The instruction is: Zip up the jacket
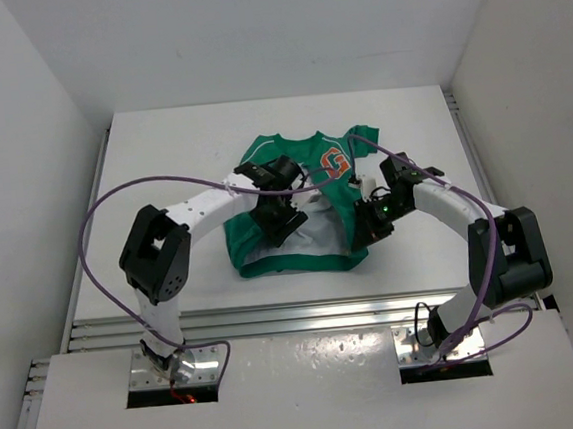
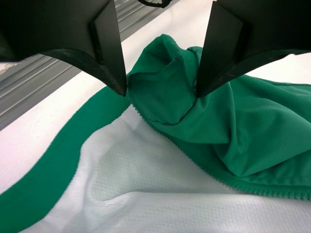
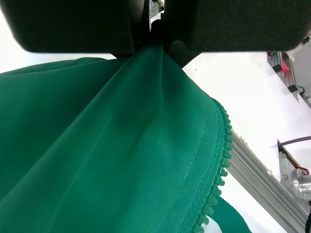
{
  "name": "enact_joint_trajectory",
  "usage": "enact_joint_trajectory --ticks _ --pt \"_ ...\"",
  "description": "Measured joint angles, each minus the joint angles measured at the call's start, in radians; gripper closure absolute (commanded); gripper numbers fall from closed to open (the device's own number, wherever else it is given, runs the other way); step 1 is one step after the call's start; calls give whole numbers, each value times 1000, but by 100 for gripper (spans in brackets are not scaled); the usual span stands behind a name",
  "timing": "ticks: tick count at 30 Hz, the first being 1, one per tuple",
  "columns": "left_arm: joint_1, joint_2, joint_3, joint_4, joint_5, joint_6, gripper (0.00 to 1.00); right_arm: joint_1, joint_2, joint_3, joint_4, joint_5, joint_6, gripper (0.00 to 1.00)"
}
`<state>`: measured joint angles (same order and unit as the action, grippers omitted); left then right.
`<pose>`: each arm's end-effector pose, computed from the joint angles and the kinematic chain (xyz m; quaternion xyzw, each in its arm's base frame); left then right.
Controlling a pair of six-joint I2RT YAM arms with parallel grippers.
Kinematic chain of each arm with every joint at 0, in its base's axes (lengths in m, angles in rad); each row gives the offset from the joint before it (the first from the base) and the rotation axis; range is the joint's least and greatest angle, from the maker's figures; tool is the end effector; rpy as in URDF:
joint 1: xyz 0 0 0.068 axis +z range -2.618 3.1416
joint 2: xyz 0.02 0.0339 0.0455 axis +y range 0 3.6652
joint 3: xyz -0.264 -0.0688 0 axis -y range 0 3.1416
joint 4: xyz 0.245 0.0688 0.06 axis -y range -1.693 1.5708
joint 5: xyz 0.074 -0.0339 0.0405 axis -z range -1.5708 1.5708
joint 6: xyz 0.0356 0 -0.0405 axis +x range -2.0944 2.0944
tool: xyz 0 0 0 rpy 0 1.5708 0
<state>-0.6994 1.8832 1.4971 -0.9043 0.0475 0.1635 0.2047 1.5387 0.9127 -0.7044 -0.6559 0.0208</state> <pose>0.2905 -0.2466 0.2228 0.4170 0.8978 -0.0597 0.1285 0.2595 0.0761 0.1832 -0.1248 0.9324 0.3305 0.0768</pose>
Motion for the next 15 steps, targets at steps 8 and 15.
enact_joint_trajectory --ticks 8,15 --pt "24 21 21 -22 -4 -24 71 -6 1 0 -4 1 -1 100" --pt "89 20 18 -9 66 -39 100 -6 1 0 -4 1 -1 100"
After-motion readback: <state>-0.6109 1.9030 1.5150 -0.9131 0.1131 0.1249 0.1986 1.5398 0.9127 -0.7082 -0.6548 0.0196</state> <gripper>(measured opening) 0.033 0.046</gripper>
